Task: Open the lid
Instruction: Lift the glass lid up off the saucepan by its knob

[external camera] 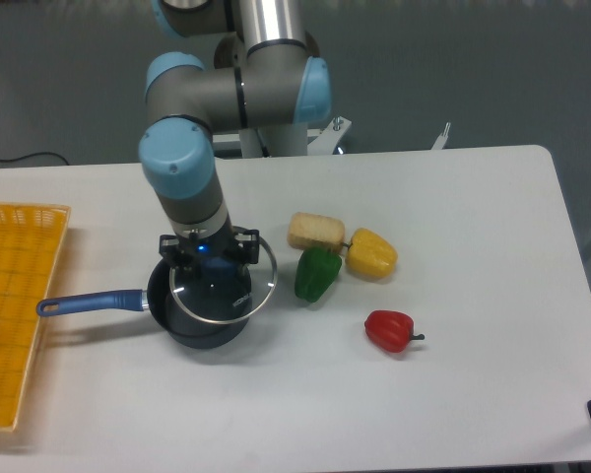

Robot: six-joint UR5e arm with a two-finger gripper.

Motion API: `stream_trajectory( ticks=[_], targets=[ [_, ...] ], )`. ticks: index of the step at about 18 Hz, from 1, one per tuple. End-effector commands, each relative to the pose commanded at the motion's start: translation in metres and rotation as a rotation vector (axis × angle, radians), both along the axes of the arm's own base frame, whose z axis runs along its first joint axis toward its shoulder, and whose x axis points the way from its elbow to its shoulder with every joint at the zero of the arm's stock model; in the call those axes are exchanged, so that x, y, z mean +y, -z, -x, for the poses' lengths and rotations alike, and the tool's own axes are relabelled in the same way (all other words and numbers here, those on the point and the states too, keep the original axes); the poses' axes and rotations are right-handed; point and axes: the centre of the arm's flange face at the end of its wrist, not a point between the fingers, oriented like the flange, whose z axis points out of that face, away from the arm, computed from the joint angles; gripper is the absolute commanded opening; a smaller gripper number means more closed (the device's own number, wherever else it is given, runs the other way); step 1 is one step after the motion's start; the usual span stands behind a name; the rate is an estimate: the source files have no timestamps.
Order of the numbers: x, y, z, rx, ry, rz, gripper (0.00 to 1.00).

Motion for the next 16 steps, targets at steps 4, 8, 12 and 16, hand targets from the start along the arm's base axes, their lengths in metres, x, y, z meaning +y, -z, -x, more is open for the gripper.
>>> stream_trajectory(
  ticks=[4, 8, 12, 16],
  targets=[
    [-0.009, -0.001, 0.012, -0.005, 0.012, 0.003, 0.44],
    [-0.014, 0.001, 0.019, -0.012, 0.021, 0.005, 0.44],
    [-0.015, 0.001, 0.021, -0.012, 0.017, 0.005, 0.44],
    [-0.017, -0.002, 0.026, -0.011, 0.007, -0.003, 0.44]
  ],
)
